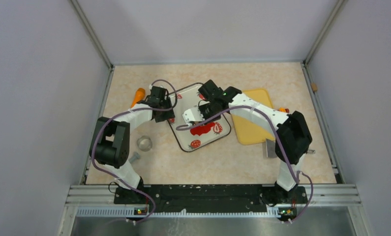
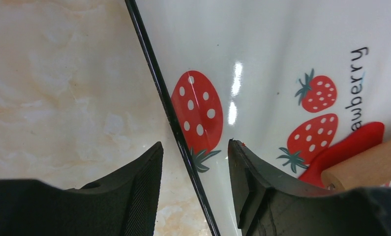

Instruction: Roll out the dumpling wrappers from the dough

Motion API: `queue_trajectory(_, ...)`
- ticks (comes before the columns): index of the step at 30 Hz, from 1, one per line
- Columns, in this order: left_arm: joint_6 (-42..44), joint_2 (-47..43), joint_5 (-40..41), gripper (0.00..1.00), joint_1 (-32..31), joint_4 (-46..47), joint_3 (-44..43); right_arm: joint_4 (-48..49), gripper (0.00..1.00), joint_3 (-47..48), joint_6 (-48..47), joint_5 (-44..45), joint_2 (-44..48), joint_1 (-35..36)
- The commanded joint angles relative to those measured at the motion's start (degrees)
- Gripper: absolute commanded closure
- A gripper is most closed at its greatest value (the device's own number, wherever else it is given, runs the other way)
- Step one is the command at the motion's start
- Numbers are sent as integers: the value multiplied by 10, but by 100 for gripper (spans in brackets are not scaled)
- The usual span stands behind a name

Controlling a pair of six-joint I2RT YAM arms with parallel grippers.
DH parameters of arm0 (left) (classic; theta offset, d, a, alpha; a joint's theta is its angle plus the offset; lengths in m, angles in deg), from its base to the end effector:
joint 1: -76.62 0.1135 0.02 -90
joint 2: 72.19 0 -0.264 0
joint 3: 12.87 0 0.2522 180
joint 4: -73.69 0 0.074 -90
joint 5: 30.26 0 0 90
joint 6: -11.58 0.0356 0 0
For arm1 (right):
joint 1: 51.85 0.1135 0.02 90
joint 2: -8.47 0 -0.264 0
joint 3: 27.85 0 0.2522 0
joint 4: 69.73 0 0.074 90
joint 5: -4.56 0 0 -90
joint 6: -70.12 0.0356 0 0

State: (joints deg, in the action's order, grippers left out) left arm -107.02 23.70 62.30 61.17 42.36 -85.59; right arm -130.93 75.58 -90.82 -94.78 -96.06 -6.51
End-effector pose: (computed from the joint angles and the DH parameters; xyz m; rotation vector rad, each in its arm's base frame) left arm 0.3306 -0.0897 0.1877 -0.3088 2.5207 -0.2522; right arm 0.2694 0.2808 0.2676 -2.2656 1.3456 0.0660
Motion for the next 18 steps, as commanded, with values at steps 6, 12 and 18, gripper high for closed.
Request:
queue_trajectory(6,1,41,-13,47,5,24,-3,-209,100,69,-14,-67,-65,7)
queue_trajectory(12,-2,51,-18,47,6,31,-9,-241,100,40,8,-82,-60,12)
queue_trajectory(18,-6,61,-21,49,9,32,-8,-252,100,15,21,-90,-50,19)
